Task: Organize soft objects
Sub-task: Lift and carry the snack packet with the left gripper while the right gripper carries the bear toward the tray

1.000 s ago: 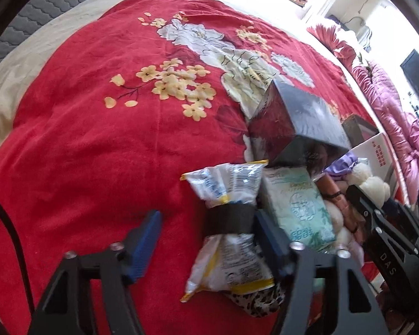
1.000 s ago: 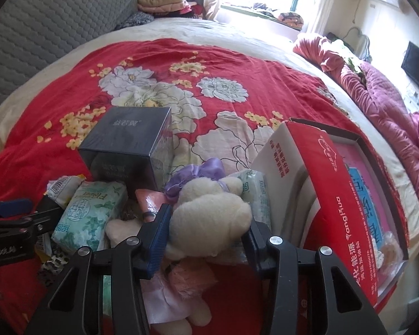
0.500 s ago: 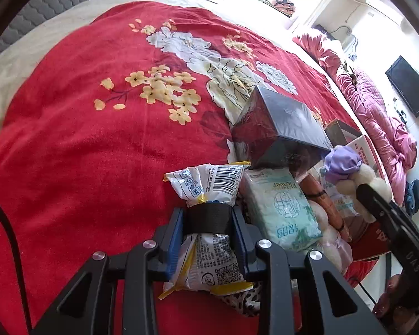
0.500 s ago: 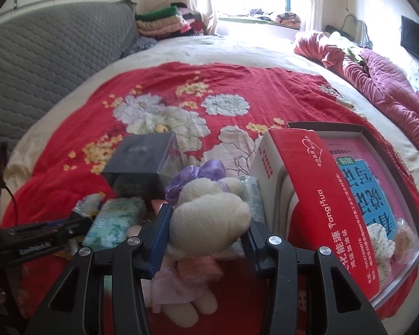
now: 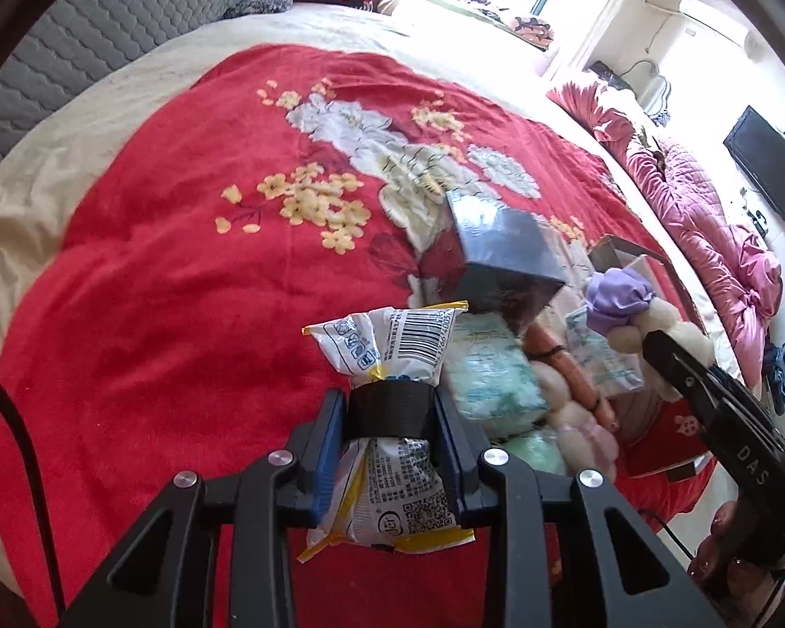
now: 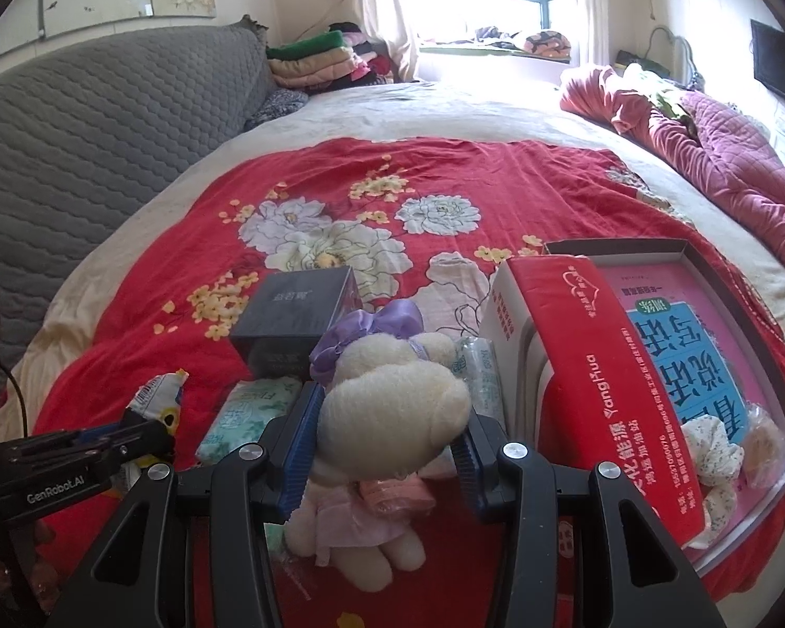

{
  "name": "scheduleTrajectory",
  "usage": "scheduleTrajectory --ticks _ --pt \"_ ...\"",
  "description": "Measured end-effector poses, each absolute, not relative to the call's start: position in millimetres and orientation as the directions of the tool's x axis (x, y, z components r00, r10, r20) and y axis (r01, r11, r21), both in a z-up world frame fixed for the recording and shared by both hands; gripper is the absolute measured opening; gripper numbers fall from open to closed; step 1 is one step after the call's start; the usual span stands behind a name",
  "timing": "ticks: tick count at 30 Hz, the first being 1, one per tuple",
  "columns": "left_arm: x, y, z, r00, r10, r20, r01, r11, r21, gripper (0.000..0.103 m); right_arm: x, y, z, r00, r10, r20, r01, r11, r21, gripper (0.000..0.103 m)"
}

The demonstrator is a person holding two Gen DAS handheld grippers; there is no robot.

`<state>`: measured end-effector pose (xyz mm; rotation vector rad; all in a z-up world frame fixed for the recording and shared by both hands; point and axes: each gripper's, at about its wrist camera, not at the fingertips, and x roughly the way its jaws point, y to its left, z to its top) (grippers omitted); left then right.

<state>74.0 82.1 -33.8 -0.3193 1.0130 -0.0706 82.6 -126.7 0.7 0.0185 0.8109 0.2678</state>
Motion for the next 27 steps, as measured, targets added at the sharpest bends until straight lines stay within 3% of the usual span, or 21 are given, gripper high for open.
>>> scheduleTrajectory --ticks 27 --pt "49.9 -57.7 63.6 0.57 -0.288 -0.769 0.154 0.957 -0.245 0.033 37.8 -237.0 78.8 0.799 0.186 -0.572 -0.076 0.975 0.21 0.048"
